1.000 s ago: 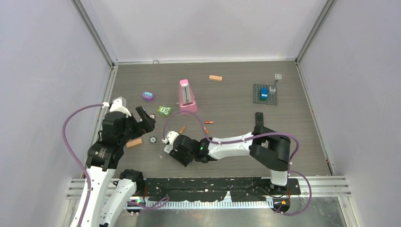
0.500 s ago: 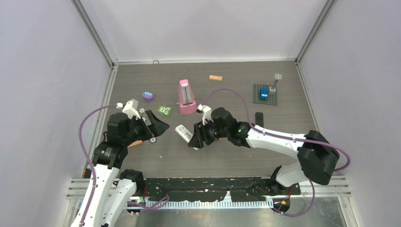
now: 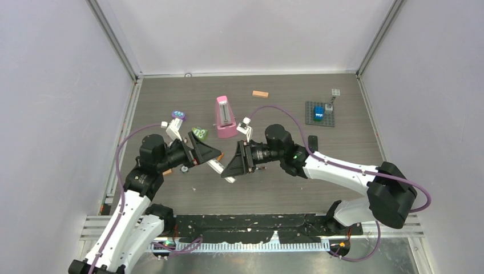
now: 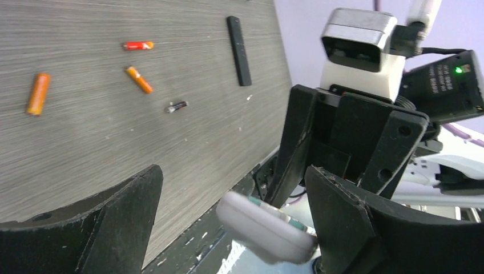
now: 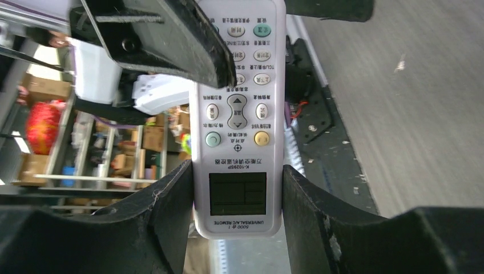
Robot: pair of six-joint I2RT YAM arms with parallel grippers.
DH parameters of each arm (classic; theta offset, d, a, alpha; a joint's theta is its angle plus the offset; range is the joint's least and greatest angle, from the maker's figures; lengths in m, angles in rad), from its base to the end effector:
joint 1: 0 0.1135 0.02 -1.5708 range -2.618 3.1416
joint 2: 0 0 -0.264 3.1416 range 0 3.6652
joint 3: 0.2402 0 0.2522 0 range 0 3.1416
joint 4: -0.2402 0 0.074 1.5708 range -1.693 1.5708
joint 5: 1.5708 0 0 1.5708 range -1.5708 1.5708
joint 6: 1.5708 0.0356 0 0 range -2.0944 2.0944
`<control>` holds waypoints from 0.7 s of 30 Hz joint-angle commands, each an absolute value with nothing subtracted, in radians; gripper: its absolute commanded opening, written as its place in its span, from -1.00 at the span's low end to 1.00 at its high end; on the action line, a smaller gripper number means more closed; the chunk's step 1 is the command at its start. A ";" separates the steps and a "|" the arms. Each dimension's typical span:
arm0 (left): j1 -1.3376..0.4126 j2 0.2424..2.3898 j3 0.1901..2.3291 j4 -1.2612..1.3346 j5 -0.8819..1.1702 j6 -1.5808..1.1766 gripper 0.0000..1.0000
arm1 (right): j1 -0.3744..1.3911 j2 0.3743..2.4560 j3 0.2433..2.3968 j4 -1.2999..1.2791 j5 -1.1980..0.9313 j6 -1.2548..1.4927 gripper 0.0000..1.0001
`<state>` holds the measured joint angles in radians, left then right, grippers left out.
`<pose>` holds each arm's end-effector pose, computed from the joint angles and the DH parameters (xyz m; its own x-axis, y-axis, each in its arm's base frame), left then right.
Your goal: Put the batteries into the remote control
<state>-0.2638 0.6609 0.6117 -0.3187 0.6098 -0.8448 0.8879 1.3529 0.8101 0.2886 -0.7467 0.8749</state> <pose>0.1448 -0.0602 0.2863 -0.7762 -0.4254 -0.4654 0.2247 0.5030 -0.8345 0.1709 0.2484 0.2709 -0.8571 -0.1610 -0.4894 -0.5091 0.1197 0.8523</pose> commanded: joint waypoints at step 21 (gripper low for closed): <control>-0.285 0.437 0.402 0.068 0.566 -1.275 0.28 | 0.871 1.504 0.757 0.940 -0.759 1.503 -0.27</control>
